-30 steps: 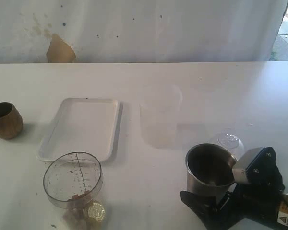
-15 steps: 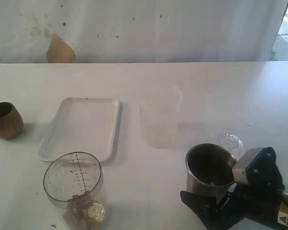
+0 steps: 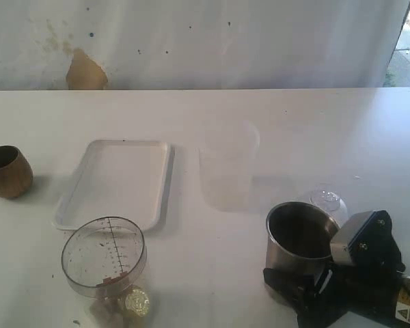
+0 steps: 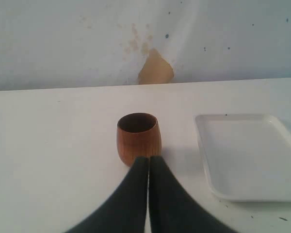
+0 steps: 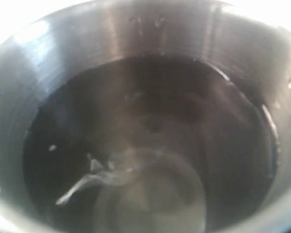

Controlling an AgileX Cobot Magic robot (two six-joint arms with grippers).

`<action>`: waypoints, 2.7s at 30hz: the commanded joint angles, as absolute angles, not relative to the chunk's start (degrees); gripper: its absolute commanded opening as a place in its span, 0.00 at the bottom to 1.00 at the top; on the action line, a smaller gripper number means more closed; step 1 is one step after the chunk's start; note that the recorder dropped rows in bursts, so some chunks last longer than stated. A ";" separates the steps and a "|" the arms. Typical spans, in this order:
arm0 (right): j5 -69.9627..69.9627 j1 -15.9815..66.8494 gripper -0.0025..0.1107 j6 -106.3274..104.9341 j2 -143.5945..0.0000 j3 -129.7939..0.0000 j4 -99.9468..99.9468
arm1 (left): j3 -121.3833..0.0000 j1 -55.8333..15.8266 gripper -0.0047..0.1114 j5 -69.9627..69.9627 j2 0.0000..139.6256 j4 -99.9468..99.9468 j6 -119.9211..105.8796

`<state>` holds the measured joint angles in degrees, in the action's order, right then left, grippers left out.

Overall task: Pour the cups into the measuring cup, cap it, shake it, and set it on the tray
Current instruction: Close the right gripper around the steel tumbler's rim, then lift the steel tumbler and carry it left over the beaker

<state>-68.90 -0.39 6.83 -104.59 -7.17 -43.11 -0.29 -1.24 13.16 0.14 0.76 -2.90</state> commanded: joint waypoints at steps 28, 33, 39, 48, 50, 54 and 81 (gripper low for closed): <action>-45.71 16.42 0.02 35.21 -81.64 -28.35 -52.40 | 0.00 -1.29 0.05 13.19 0.00 0.47 -2.86; -41.33 21.37 0.02 36.38 -81.64 -33.31 -52.40 | 0.00 -1.29 0.05 13.31 0.00 0.47 -2.86; -36.87 26.25 0.02 37.93 -82.66 -38.98 -52.40 | 0.00 -1.29 0.05 13.31 0.00 0.47 -2.86; -36.87 29.68 0.02 39.34 -91.69 -47.05 -52.40 | 0.00 -1.29 0.05 13.31 0.00 0.47 -2.86; -36.87 30.14 0.02 39.34 -93.85 -48.84 -52.40 | 0.00 -1.29 0.05 13.31 0.00 0.47 -2.86; -36.87 30.28 0.02 39.34 -98.17 -52.54 -52.40 | 0.00 -1.29 0.05 13.31 0.00 0.47 -2.86; -36.25 30.28 0.02 34.70 -100.44 -58.13 -61.37 | 0.00 -1.29 0.05 13.31 0.00 0.57 -2.86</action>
<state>-33.10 30.25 35.29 -103.24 -57.39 -62.39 -0.29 -1.24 13.19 0.14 0.76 -2.90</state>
